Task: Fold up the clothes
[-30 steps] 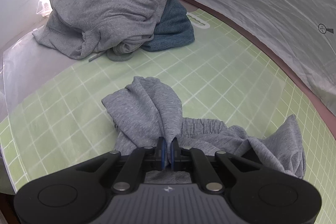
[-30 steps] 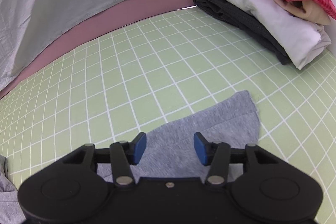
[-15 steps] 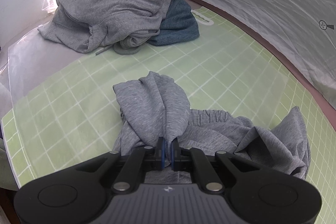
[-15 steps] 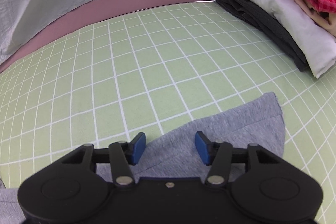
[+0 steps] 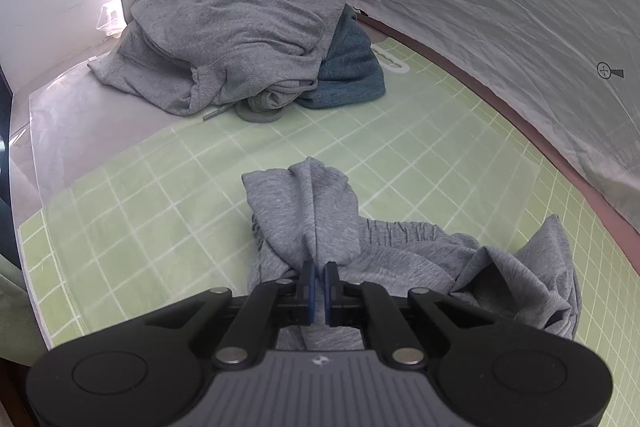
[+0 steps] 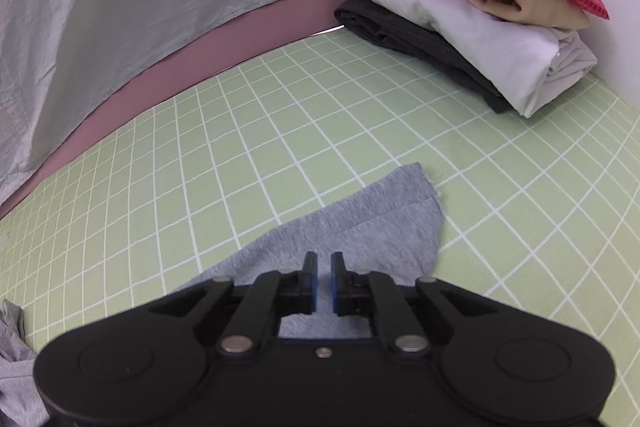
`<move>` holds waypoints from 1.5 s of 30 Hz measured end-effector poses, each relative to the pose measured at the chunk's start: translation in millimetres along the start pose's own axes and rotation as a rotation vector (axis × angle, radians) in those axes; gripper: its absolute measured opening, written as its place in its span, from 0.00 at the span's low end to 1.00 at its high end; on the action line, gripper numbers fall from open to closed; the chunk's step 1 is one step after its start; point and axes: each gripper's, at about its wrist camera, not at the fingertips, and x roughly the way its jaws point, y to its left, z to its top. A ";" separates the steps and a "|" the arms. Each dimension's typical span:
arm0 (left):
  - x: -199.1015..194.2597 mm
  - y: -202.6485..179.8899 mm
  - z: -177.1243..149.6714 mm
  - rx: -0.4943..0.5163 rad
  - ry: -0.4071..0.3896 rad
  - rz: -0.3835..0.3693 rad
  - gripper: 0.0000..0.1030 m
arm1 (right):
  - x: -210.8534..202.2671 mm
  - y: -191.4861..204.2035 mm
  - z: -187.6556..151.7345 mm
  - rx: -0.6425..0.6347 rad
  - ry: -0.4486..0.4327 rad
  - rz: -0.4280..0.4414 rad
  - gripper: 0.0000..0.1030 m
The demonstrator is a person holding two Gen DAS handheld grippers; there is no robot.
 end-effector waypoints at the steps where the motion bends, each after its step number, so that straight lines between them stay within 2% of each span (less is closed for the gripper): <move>1: 0.9 1.8 -1.5 -0.003 0.004 0.006 0.04 | 4.0 6.9 0.0 -0.007 0.010 0.000 0.42; 2: 1.6 4.7 -3.1 -0.012 0.011 0.006 0.04 | 8.4 14.4 0.1 -0.020 0.017 0.001 0.55; 5: 0.4 9.5 -4.8 -0.038 0.020 -0.002 0.04 | 25.4 37.4 0.4 -0.065 0.047 0.022 0.54; 10: -5.9 9.4 1.5 -0.074 0.011 -0.038 0.06 | 46.9 58.8 1.5 -0.066 0.073 -0.021 0.58; 12: -6.3 6.8 6.0 -0.089 0.011 -0.060 0.14 | 51.8 60.8 1.2 -0.038 0.086 -0.026 0.65; 18: 3.0 -7.4 20.5 -0.118 0.017 -0.094 0.42 | 56.3 71.0 -0.9 -0.053 0.078 -0.067 0.75; 20: 9.8 -12.9 26.3 -0.117 0.025 -0.093 0.49 | 57.3 74.0 -1.5 -0.070 0.080 -0.082 0.75; 23: 24.7 -22.4 29.8 -0.071 0.050 -0.047 0.50 | 58.5 80.4 -4.5 -0.125 0.080 -0.106 0.75; 25: 35.2 -25.5 29.3 -0.047 0.078 -0.016 0.47 | 55.7 80.8 -6.8 -0.151 0.064 -0.108 0.65; 26: 39.4 -25.6 28.1 -0.038 0.086 0.002 0.35 | 52.7 78.4 -7.5 -0.154 0.055 -0.110 0.51; 27: 43.0 -24.7 27.0 -0.035 0.092 0.012 0.19 | 49.7 75.8 -8.0 -0.157 0.047 -0.110 0.33; 28: 46.4 -23.1 25.9 -0.038 0.101 0.014 0.15 | 47.0 72.4 -8.4 -0.160 0.043 -0.105 0.23; 29: 48.0 -21.3 25.0 -0.041 0.104 0.014 0.13 | 44.6 68.7 -8.6 -0.160 0.040 -0.098 0.09; 30: 47.6 -19.1 24.4 -0.046 0.102 0.009 0.09 | 42.8 63.9 -8.3 -0.150 0.041 -0.082 0.07; 34: 37.7 -11.2 23.5 -0.056 0.072 -0.009 0.07 | 19.1 46.3 -8.6 -0.085 -0.015 -0.065 0.06; 39: 3.3 2.9 21.5 -0.074 0.003 -0.039 0.06 | -56.2 25.0 -10.8 -0.028 -0.160 -0.050 0.06; 42: -10.8 18.1 9.9 -0.088 0.007 -0.034 0.06 | -71.2 6.5 -24.5 -0.007 -0.123 -0.056 0.06; 45: -6.3 35.2 -13.4 -0.099 0.064 0.008 0.06 | -75.6 -12.8 -41.7 0.017 -0.063 -0.067 0.06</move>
